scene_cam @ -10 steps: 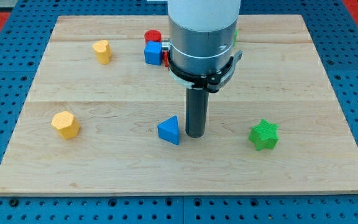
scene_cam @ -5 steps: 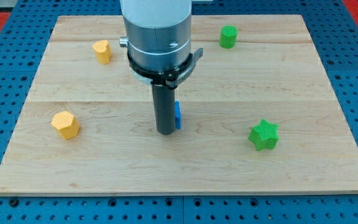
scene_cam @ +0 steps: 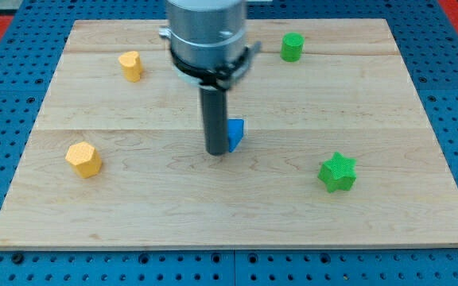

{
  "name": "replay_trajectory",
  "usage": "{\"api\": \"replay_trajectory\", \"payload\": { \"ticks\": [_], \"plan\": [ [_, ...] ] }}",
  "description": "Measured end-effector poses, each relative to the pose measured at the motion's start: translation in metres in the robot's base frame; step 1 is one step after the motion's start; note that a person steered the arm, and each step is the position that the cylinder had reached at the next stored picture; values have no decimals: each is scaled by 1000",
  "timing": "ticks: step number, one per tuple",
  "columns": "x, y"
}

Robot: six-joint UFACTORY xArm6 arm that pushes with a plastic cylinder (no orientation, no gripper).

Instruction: Move the blue triangle towards the center

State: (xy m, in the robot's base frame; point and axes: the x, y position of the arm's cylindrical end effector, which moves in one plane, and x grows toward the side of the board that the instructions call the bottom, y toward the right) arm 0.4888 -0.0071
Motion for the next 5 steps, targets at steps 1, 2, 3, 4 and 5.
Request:
{"api": "replay_trajectory", "payload": {
  "ticks": [1,2,3,4,5],
  "plan": [
    [2,6],
    [-20,-2],
    [-31,9],
    [-32,59],
    [-53,14]
  ]
}}
